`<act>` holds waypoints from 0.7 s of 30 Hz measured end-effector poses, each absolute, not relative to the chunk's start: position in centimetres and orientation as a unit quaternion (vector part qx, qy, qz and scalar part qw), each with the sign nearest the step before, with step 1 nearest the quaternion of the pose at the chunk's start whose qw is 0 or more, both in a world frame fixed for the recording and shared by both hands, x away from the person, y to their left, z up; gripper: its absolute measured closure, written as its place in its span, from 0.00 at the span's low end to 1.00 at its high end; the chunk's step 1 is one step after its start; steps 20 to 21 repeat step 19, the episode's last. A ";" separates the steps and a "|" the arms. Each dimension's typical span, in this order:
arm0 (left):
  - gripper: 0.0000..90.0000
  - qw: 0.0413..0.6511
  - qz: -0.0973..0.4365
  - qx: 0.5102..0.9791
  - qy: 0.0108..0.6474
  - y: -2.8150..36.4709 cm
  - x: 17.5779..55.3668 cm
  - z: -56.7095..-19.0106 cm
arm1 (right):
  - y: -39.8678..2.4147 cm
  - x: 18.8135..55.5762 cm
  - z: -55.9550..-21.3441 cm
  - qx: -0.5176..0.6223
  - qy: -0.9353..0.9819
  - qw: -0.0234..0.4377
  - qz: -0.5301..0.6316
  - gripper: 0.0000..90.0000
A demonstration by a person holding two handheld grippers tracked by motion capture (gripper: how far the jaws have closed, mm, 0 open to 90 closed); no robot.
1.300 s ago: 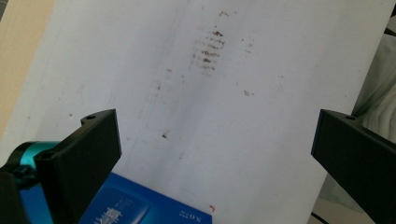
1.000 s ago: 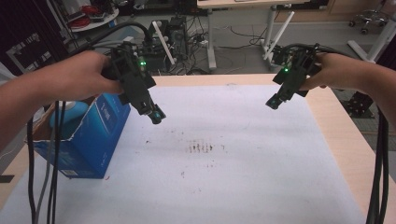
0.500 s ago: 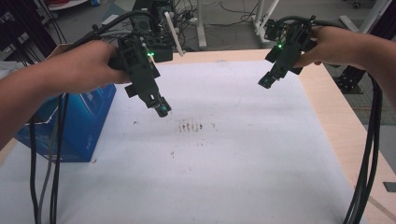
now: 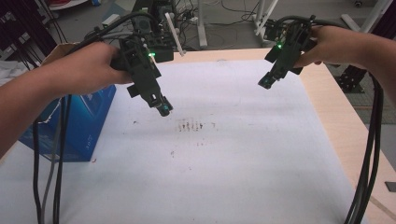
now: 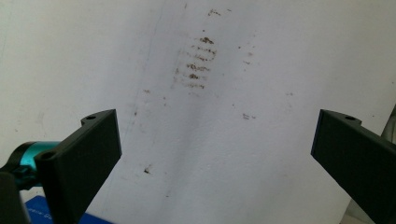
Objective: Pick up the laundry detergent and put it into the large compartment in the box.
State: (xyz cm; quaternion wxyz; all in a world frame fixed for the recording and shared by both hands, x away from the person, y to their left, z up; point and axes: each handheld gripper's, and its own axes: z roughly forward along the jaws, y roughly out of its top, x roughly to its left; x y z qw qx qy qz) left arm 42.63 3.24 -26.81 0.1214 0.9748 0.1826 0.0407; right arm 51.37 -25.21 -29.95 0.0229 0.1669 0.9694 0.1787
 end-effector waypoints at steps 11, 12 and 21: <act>0.02 0.119 0.037 0.975 0.185 3.7 42.8 -27.1 | -24.7 51.2 -30.1 0.161 0.971 0.021 0.174 0.01; 0.02 0.120 0.037 0.975 0.186 3.8 42.8 -27.1 | -24.7 51.3 -30.1 0.158 0.971 0.021 0.176 0.01; 0.02 0.125 0.043 0.972 0.195 4.1 42.9 -27.2 | -24.5 50.9 -30.1 0.162 0.970 0.024 0.181 0.01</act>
